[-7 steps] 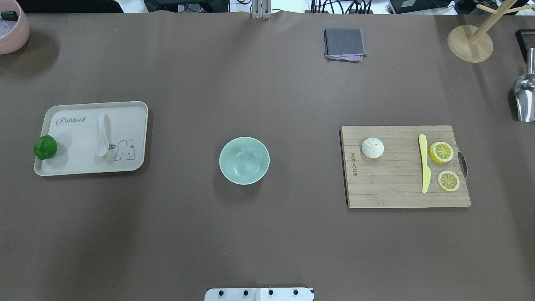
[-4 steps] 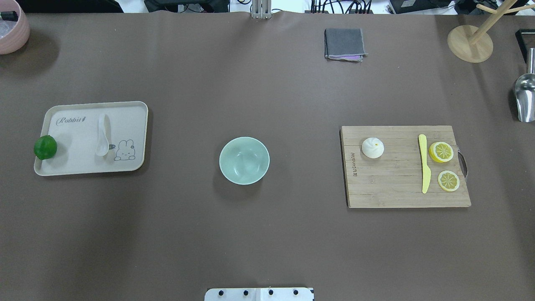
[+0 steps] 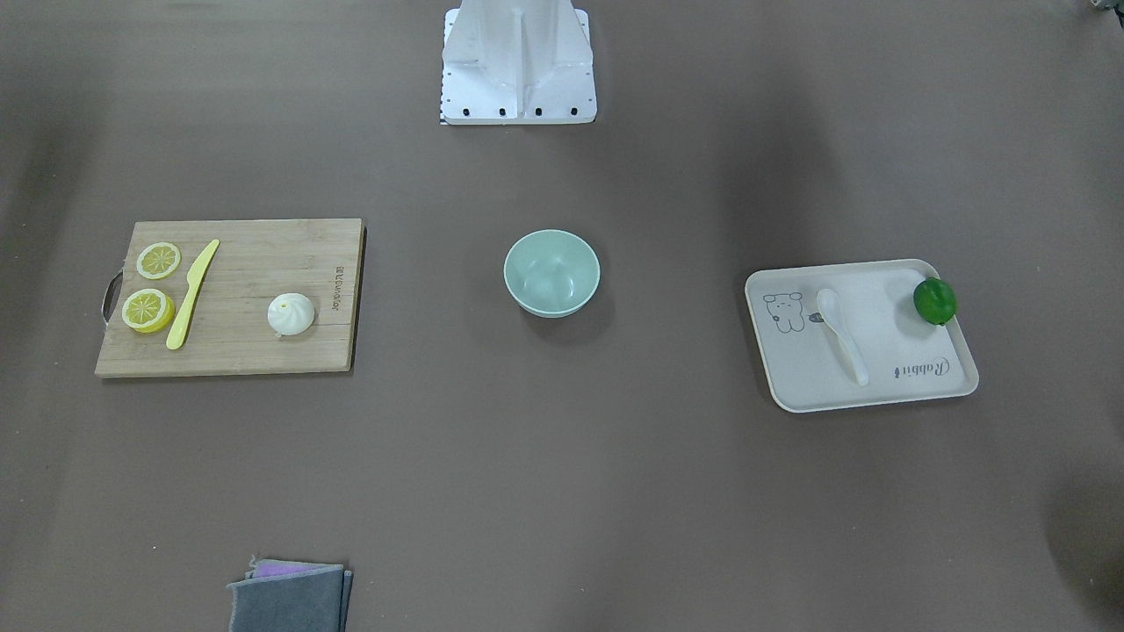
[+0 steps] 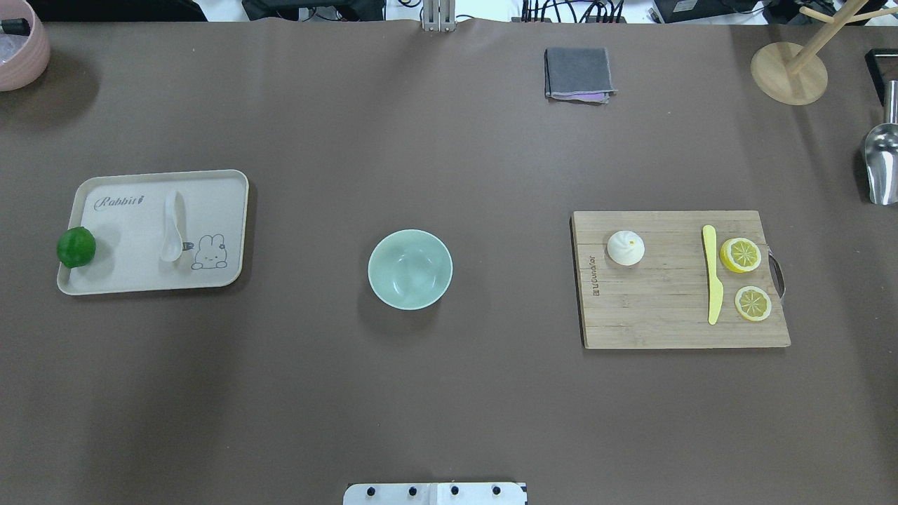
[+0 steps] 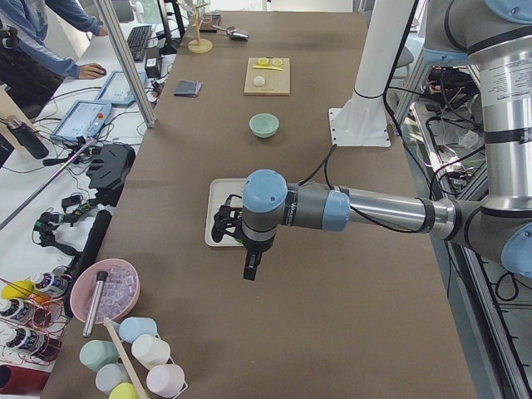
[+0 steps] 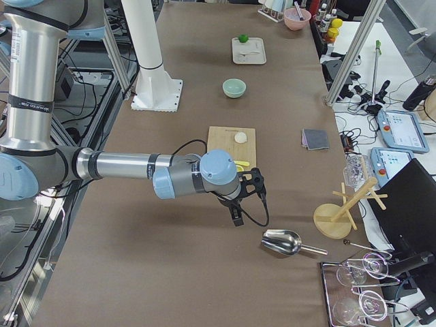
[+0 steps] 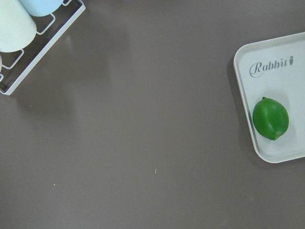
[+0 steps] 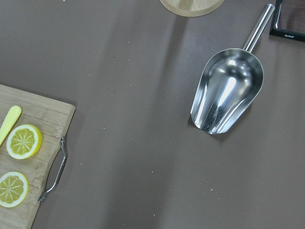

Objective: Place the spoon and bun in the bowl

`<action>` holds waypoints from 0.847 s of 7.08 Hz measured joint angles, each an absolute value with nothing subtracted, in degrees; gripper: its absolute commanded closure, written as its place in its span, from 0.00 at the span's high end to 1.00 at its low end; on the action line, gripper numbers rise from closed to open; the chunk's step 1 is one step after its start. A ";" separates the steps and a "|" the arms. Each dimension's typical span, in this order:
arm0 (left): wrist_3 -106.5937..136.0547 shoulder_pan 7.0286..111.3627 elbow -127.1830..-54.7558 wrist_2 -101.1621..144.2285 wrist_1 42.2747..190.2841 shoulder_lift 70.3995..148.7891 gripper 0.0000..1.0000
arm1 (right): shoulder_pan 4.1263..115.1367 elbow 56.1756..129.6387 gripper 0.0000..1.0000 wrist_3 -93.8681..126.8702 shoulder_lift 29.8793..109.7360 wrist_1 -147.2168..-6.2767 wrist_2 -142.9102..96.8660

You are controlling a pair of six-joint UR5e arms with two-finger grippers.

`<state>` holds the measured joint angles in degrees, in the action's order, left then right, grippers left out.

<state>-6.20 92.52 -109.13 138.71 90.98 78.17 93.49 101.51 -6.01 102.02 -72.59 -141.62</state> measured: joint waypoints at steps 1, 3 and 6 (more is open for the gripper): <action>-3.86 92.14 -109.09 141.50 92.50 78.63 0.97 | 93.33 101.43 1.00 -5.53 103.01 -70.74 -141.82; 7.46 86.99 -108.84 142.70 94.48 82.52 0.98 | 91.23 101.41 1.00 -2.84 103.54 -69.68 -142.36; 30.97 73.25 -105.63 133.99 98.54 92.68 0.97 | 82.07 101.95 0.99 13.60 101.71 -64.76 -142.68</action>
